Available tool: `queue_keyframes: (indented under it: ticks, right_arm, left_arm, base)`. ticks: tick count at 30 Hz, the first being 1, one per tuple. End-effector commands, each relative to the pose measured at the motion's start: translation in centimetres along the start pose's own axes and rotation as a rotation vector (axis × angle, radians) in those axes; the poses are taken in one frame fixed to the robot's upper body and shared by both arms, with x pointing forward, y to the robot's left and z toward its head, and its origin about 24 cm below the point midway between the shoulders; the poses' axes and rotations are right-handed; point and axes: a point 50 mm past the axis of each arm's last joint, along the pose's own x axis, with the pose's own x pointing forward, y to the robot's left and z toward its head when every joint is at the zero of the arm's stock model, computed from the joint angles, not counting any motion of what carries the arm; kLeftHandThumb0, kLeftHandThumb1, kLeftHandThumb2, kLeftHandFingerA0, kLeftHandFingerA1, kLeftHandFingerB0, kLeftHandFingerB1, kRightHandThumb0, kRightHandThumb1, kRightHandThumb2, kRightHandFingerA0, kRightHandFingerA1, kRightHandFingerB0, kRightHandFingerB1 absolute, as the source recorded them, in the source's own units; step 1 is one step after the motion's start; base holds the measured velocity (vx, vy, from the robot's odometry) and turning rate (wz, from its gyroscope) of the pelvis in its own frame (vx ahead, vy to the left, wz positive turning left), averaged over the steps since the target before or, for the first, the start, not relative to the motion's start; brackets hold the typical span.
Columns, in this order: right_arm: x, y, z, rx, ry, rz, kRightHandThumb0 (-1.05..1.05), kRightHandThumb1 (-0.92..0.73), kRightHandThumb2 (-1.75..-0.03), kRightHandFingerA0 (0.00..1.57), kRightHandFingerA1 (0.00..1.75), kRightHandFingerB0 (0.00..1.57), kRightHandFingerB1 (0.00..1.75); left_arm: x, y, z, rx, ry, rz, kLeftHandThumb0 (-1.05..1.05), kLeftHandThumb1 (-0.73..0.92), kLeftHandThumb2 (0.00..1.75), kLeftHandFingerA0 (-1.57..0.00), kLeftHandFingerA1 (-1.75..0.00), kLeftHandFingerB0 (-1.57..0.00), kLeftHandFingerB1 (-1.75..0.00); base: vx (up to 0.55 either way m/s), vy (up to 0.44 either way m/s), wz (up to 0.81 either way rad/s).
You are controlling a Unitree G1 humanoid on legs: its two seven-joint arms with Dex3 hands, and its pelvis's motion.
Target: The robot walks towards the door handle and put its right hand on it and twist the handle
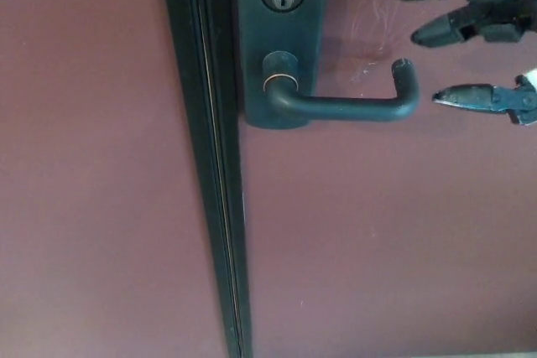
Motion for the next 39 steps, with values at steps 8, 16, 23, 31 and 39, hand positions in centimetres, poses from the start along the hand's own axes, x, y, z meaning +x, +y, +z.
queue_keyframes:
  ticks: [8, 16, 23, 31, 39]
  right_arm:
    - [2.3, 0.3, -0.7, -0.058, 0.159, 0.088, -0.54, -0.53, -0.57, 0.41, 0.38, 0.34, 0.32]
    - [2.8, 0.0, 0.1, -0.089, 0.167, 0.107, -0.52, -0.53, -0.55, 0.42, 0.38, 0.35, 0.32]
    - [3.8, 0.3, 1.4, -0.123, 0.16, 0.131, -0.52, -0.53, -0.57, 0.44, 0.38, 0.36, 0.33]
    - [5.1, 1.0, 2.5, -0.21, 0.164, 0.177, -0.52, -0.54, -0.56, 0.44, 0.38, 0.35, 0.33]
    - [5.6, 1.9, 2.6, -0.276, 0.18, 0.224, -0.57, -0.53, -0.57, 0.43, 0.38, 0.34, 0.32]
  left_arm:
    - [0.1, 0.4, 0.5, 0.019, -0.008, -0.011, -0.08, 0.69, 0.59, -0.52, -0.46, -0.41, -0.4]
    - [0.1, 0.4, 0.5, 0.012, -0.013, -0.013, -0.07, 0.69, 0.59, -0.5, -0.45, -0.4, -0.4]
    - [0.0, 0.5, 0.3, 0.036, -0.008, -0.017, -0.07, 0.69, 0.59, -0.51, -0.46, -0.4, -0.4]
    - [0.0, 0.4, 0.5, 0.024, -0.015, -0.019, -0.07, 0.69, 0.59, -0.52, -0.47, -0.4, -0.4]
    - [0.1, 0.6, 0.9, 0.059, -0.023, -0.021, -0.07, 0.69, 0.59, -0.51, -0.46, -0.4, -0.4]
  base:
    - [0.0, 0.0, 0.0]
    - [0.0, 0.0, 0.0]
    - [0.0, 0.0, 0.0]
    - [0.0, 0.0, 0.0]
    - [0.0, 0.0, 0.0]
